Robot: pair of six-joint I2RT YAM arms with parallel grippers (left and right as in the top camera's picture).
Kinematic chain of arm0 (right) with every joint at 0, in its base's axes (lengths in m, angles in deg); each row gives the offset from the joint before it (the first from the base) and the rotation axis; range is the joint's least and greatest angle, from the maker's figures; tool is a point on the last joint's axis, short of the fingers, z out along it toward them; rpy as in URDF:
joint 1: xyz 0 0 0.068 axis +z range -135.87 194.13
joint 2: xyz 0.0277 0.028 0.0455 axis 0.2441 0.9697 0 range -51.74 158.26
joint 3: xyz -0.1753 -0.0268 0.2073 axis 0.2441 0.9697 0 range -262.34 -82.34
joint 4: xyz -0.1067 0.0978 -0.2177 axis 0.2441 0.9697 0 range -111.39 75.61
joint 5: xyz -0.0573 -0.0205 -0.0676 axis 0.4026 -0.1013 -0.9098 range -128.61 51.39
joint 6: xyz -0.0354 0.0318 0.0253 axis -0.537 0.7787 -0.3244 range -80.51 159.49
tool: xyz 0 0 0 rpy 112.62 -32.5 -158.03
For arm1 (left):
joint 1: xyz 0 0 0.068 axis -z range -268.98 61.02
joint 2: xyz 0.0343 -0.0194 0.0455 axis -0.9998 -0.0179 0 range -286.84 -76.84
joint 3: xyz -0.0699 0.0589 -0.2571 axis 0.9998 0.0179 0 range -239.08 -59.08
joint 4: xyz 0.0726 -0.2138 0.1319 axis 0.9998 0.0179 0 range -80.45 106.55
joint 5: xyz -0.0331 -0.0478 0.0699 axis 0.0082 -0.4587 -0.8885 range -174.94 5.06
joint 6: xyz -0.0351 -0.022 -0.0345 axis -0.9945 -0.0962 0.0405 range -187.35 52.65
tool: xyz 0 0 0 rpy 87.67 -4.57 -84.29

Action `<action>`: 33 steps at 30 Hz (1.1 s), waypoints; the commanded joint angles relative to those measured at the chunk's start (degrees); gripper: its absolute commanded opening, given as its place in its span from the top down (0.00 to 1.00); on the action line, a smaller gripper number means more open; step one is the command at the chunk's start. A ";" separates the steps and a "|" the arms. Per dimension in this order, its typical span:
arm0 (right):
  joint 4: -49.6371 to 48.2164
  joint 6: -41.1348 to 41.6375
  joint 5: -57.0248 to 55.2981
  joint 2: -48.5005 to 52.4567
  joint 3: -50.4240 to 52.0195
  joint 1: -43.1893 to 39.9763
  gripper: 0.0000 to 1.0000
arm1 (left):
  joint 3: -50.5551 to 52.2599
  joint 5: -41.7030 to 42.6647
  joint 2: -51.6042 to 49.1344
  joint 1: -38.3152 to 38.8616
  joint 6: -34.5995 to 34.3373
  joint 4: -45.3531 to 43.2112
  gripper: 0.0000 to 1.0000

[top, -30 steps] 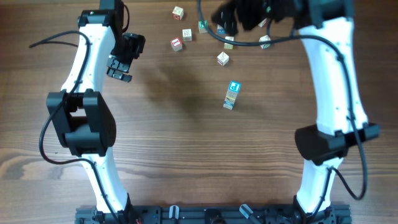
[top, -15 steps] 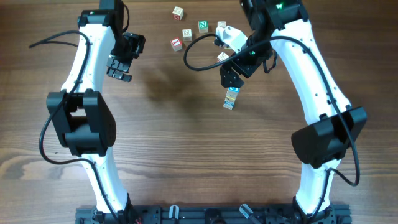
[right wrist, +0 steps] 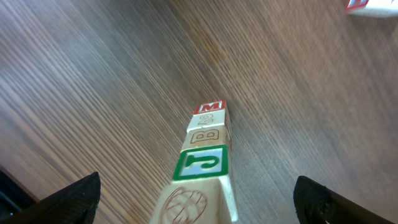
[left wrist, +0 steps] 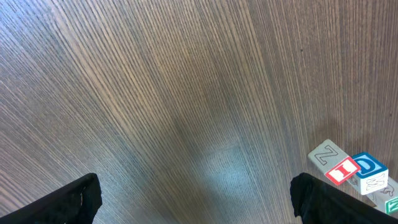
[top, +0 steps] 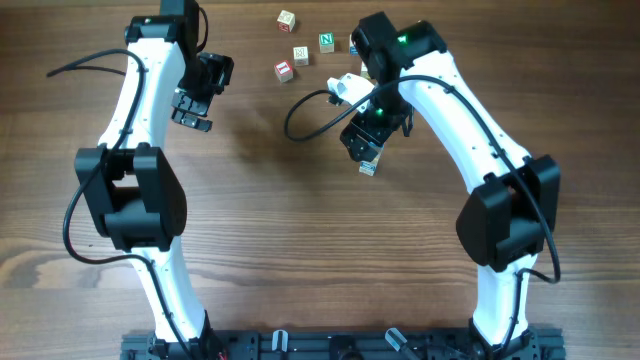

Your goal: Form a tower

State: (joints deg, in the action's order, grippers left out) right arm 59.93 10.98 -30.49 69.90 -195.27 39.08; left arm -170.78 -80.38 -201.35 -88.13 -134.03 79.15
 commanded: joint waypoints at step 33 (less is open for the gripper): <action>-4.98 -0.28 -1.31 1.70 7.54 -0.15 0.11 | 0.26 -0.57 1.73 -0.22 0.68 0.02 0.00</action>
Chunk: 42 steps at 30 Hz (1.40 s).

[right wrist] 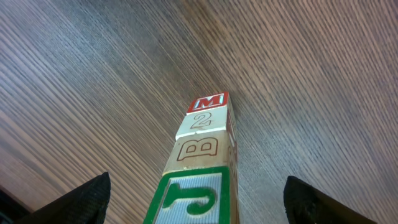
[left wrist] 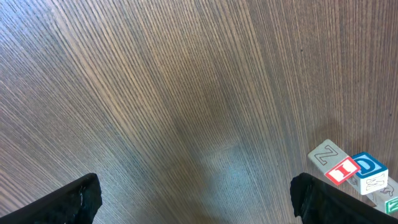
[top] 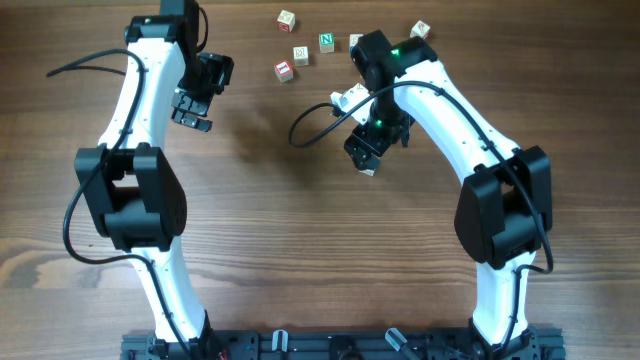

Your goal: Form a tower

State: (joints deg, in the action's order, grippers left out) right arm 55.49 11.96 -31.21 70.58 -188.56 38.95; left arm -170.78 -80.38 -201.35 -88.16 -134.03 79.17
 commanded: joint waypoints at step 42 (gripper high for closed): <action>-0.81 0.66 -3.91 -4.74 0.15 2.32 0.12 | 0.26 -0.55 1.73 -0.20 0.68 0.00 0.00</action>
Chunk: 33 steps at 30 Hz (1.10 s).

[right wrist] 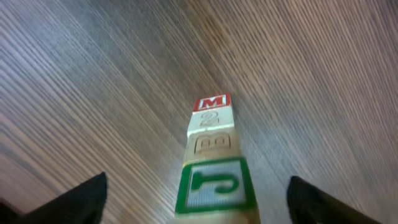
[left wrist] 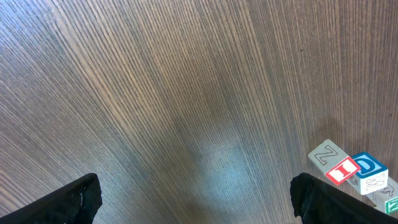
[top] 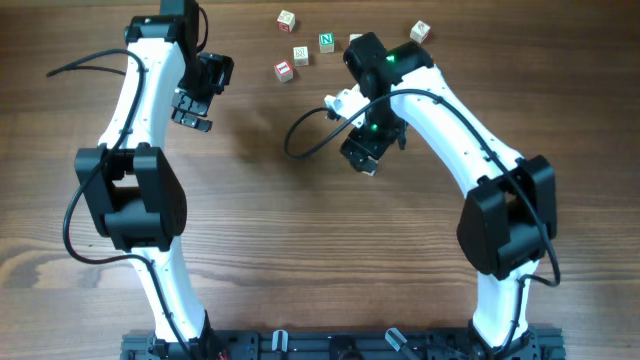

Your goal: Form a tower

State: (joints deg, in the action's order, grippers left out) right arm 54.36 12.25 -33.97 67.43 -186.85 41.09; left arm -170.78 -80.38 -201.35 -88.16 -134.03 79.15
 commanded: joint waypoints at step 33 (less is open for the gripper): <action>-4.33 0.22 -1.88 -0.28 3.43 -0.37 0.21 | 0.26 -0.57 1.73 -0.20 0.68 0.02 0.00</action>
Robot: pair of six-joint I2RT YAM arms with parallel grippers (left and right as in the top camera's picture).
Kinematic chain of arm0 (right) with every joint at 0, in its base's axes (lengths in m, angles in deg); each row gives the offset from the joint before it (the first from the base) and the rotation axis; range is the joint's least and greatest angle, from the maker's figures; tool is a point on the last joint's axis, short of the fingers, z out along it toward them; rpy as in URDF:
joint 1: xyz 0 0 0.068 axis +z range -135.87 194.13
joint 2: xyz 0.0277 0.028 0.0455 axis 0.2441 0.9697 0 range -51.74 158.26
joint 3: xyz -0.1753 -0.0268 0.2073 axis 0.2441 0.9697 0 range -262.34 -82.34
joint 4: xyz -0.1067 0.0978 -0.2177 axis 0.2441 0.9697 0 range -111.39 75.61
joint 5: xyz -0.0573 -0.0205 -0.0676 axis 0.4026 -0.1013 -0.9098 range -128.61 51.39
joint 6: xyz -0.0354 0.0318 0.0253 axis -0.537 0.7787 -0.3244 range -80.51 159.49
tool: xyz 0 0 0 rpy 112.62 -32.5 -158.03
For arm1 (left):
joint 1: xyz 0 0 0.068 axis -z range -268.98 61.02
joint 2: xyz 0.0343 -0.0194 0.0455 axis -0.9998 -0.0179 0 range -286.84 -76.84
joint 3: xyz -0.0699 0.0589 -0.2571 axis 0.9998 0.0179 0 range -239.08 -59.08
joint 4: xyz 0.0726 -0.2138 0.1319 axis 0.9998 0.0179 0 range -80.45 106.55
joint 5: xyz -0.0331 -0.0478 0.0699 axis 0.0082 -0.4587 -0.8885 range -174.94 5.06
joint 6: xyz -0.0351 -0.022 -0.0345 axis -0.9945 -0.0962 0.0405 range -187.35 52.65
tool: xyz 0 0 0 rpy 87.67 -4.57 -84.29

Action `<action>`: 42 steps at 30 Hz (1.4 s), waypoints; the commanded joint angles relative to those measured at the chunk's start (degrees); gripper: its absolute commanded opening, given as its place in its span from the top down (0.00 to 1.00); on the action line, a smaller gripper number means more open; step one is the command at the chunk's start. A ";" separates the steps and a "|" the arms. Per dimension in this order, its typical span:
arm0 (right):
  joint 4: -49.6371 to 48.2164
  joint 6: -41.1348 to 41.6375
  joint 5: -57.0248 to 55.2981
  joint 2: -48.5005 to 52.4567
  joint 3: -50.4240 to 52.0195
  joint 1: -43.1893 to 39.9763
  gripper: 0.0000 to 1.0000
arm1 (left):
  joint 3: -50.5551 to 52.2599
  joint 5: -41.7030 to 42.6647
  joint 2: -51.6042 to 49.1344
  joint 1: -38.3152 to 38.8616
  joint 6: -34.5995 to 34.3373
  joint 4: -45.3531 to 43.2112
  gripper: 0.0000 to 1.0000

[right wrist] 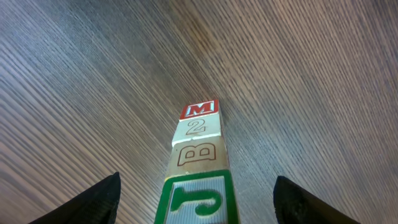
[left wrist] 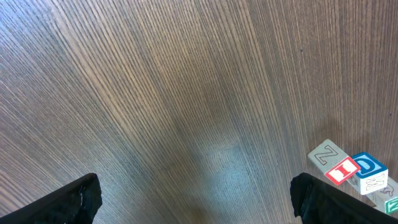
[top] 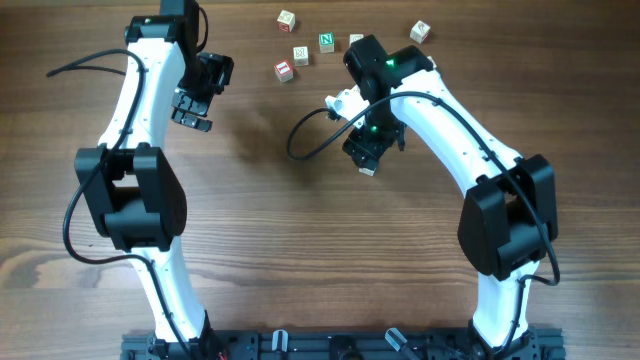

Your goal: Form a tower

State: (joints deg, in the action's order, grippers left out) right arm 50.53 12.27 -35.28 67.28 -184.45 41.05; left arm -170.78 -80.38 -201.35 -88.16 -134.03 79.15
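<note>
A tower of wooden letter blocks stands at mid-table, mostly hidden under my right gripper (top: 370,148) in the overhead view. The right wrist view looks down its side: a red M block (right wrist: 199,109) lowest, then a 2, a B (right wrist: 197,154) and a green J block (right wrist: 196,200) on top. My right gripper (right wrist: 198,202) is open, its fingers (right wrist: 93,199) wide on both sides of the J block and touching nothing. My left gripper (top: 195,95) hangs open over bare wood at the far left, and nothing lies between its fingers (left wrist: 74,199).
Several loose blocks lie at the table's far edge: a red one (top: 284,71), a green N (top: 326,41), and others (top: 287,19) (top: 420,31). The left wrist view shows a Z block (left wrist: 326,154), a red I block (left wrist: 341,169) and a blue D block (left wrist: 368,165) at lower right.
My right gripper has shifted slightly to the right over the tower, and the J block now sits lower and nearer in its view. It stays open. The left arm is unchanged.
My right gripper was open above the tower with the J block on top. At each later moment it stood open around the tower's top, shifting by small amounts. The tower has stayed upright with the same blocks. My left arm has not moved.
</note>
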 commanded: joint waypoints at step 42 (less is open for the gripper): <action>-0.76 -1.16 -2.05 -0.09 1.31 -0.66 0.45 | 0.26 -0.55 1.73 -0.20 0.68 0.02 0.00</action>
State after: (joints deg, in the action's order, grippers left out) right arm 50.05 12.18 -36.37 67.28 -183.73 40.65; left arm -170.78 -80.38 -201.35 -88.13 -134.03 79.15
